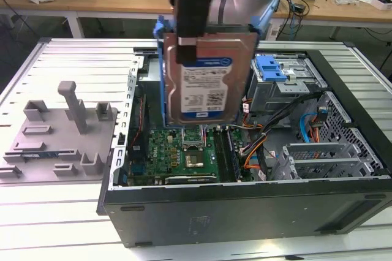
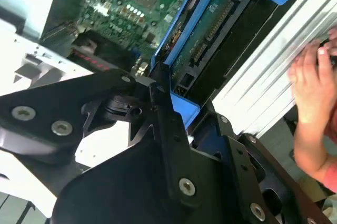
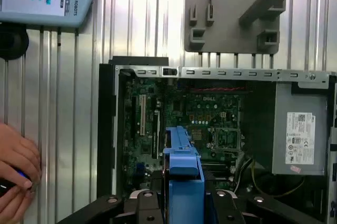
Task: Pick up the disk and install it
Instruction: 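Pick up the disk, then insert the disk into the insertion slot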
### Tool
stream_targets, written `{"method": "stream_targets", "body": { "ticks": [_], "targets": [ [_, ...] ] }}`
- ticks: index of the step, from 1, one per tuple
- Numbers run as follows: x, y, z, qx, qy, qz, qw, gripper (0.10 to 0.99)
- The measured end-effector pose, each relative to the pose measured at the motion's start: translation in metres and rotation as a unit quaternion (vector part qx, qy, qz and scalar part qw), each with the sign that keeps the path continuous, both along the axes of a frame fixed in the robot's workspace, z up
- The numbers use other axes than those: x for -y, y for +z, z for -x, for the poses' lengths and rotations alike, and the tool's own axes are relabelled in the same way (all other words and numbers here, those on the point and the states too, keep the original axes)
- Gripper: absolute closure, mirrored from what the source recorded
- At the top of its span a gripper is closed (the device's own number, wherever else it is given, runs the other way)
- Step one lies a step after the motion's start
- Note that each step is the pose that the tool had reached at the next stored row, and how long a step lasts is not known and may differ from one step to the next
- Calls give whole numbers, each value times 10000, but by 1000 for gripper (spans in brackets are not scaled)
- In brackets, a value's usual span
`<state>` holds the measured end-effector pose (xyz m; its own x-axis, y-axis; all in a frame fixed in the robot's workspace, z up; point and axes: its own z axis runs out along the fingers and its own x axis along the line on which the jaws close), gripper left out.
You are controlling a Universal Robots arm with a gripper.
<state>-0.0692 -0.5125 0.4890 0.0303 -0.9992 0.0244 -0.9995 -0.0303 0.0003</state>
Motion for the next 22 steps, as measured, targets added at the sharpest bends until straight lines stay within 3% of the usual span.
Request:
{"method": "stream_targets", "body": {
  "ticks": [1, 9, 22],
  "targets": [
    [38, 0, -152, 0, 0, -1, 10000, 722],
    [40, 0, -573, 0, 0, -30, 10000, 722],
    [35, -5, -600, 0, 1, -32, 10000, 722]
  ]
}}
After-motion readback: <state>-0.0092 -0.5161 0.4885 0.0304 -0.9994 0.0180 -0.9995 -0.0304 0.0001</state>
